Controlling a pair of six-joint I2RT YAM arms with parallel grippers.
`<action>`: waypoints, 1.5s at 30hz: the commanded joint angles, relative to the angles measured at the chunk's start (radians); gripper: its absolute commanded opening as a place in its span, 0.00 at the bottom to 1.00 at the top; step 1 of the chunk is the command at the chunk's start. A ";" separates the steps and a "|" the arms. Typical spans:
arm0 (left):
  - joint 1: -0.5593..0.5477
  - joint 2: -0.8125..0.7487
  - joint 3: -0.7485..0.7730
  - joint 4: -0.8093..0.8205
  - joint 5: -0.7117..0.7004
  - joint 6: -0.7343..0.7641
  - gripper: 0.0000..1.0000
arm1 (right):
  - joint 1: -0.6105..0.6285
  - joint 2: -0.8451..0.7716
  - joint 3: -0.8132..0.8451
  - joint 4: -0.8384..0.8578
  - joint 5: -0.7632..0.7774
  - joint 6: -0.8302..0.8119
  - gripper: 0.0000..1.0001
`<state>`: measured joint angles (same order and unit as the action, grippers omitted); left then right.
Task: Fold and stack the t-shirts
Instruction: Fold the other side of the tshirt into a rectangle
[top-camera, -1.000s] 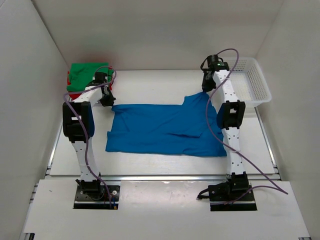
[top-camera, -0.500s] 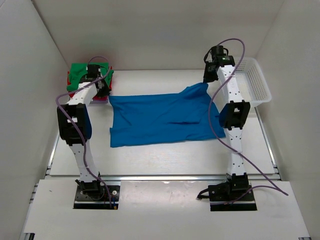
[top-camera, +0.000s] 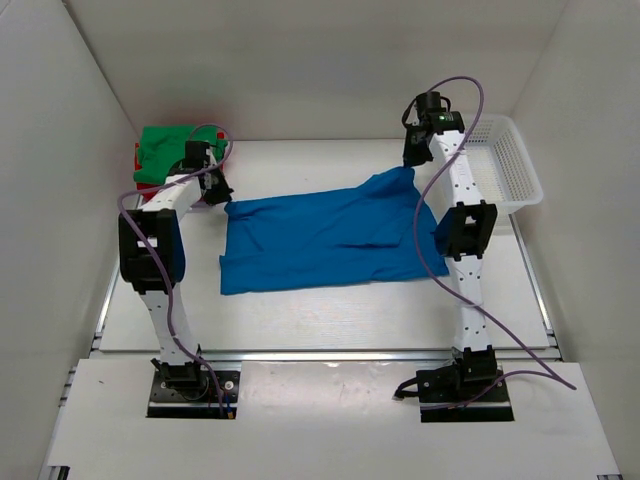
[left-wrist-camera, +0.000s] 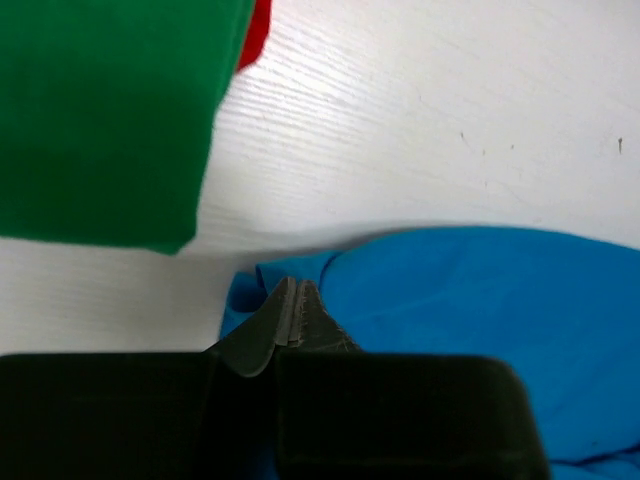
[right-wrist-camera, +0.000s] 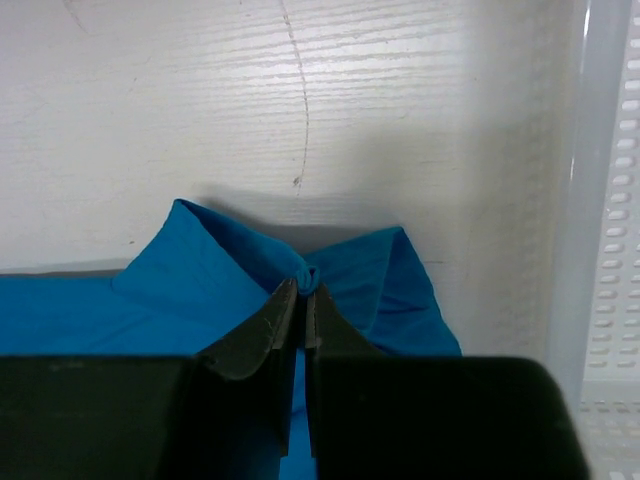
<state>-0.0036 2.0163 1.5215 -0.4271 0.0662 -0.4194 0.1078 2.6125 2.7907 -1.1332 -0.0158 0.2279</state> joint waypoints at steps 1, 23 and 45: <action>-0.010 -0.105 -0.012 0.025 0.037 0.007 0.00 | -0.007 -0.078 0.004 -0.022 0.008 -0.013 0.00; 0.002 -0.257 -0.233 0.063 0.050 0.041 0.00 | 0.032 -0.379 -0.385 0.062 0.117 -0.076 0.00; 0.047 -0.407 -0.481 0.099 0.078 0.042 0.00 | -0.042 -0.844 -1.307 0.590 0.025 -0.125 0.00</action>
<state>0.0360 1.6661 1.0618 -0.3431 0.1265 -0.3912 0.1005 1.8397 1.5280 -0.6193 0.0265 0.1204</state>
